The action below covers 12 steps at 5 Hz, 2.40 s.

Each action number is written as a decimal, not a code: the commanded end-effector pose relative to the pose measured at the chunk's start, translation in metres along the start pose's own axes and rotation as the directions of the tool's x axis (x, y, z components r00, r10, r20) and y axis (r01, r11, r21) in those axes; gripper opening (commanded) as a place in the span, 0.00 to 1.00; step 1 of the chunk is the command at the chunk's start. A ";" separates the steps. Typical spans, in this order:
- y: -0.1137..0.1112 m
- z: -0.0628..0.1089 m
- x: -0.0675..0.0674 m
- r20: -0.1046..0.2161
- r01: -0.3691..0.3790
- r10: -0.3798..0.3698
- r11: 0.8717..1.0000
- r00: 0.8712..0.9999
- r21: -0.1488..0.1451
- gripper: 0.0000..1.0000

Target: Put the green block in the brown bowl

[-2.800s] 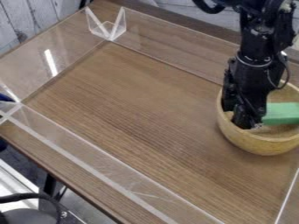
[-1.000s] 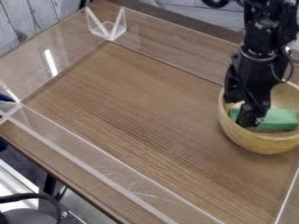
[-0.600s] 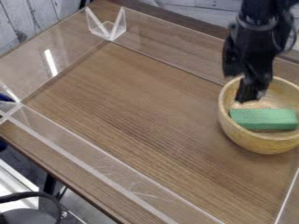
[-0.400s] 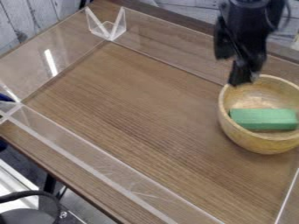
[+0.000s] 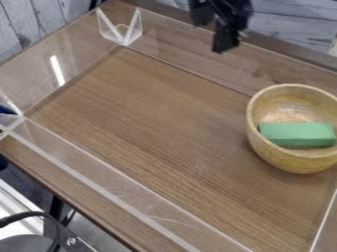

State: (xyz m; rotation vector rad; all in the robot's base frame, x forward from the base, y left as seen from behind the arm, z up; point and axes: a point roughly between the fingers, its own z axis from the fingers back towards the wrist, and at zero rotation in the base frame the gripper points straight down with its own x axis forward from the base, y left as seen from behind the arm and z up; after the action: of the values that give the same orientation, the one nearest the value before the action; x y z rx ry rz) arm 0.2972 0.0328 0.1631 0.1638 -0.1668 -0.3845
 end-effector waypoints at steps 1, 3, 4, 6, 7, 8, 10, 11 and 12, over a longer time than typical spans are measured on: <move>0.044 0.019 -0.013 0.048 -0.112 0.109 0.992 0.993 0.063 1.00; 0.084 -0.014 -0.049 -0.010 -0.144 0.145 0.988 0.989 0.063 1.00; 0.061 -0.027 -0.046 -0.022 -0.106 0.106 0.994 0.994 0.034 0.00; 0.014 -0.023 -0.011 0.010 -0.046 0.046 0.999 0.999 -0.015 0.00; -0.016 -0.020 0.013 0.028 0.012 -0.011 1.000 1.000 -0.026 0.00; -0.003 -0.027 0.007 0.015 -0.024 0.024 0.999 1.000 -0.021 1.00; 0.025 -0.044 -0.004 -0.012 -0.115 0.115 0.993 0.993 -0.008 1.00; 0.033 -0.052 -0.006 -0.021 -0.150 0.149 0.989 0.989 -0.003 1.00; 0.038 -0.046 -0.004 -0.009 -0.173 0.173 0.985 0.985 0.001 1.00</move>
State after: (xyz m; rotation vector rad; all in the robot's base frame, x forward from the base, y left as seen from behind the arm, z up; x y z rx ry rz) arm 0.3075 0.0697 0.1048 0.1276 -0.1023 -0.2239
